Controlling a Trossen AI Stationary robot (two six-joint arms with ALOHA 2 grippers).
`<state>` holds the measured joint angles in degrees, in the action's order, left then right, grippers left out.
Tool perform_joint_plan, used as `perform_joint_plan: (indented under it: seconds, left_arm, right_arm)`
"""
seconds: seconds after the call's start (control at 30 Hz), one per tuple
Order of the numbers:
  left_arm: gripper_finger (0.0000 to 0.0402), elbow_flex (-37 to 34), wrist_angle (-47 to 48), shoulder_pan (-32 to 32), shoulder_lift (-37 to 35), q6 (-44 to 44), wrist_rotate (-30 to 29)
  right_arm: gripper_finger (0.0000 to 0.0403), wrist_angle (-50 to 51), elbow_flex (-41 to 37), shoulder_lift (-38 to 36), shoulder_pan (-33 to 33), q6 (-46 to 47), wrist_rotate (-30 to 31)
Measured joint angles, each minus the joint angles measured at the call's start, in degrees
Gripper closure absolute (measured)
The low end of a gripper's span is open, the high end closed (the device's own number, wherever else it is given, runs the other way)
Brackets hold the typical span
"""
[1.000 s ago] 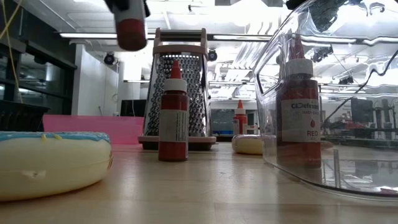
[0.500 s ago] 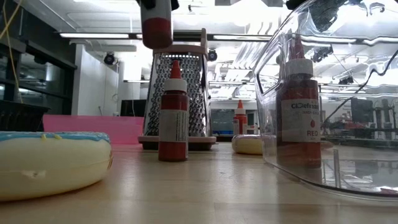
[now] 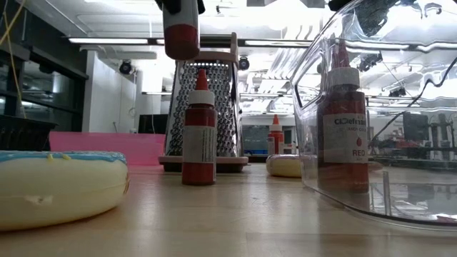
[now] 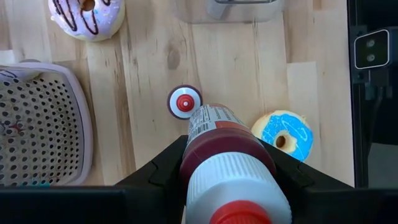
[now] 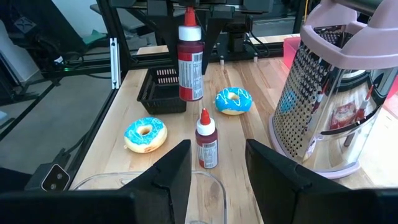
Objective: Pick & Place Food Item
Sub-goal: Put the left red food coloring bottle into the transparent bin
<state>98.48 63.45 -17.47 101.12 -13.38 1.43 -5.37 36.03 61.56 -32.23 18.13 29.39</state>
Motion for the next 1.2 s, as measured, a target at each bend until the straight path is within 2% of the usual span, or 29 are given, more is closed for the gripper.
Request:
perform_joint_plan:
  seconds: [0.67, 0.9, 1.2]
  left_arm:
    - [0.0257, 0.00, -0.01, 0.00, -0.02, -0.60, 0.00]
    - [0.0257, 0.00, -0.07, 0.00, -0.02, -0.22, 0.00]
    - [0.0257, 0.00, -4.56, 0.50, -0.02, 2.86, -0.70]
  right_arm:
    - [0.0264, 0.00, 0.00, 0.00, -0.01, 0.02, 0.02]
    - [0.0264, -0.08, 0.00, 0.00, 0.66, 0.00, 2.47]
    - [0.0264, -4.30, 0.00, 0.48, 2.78, 0.17, 0.85]
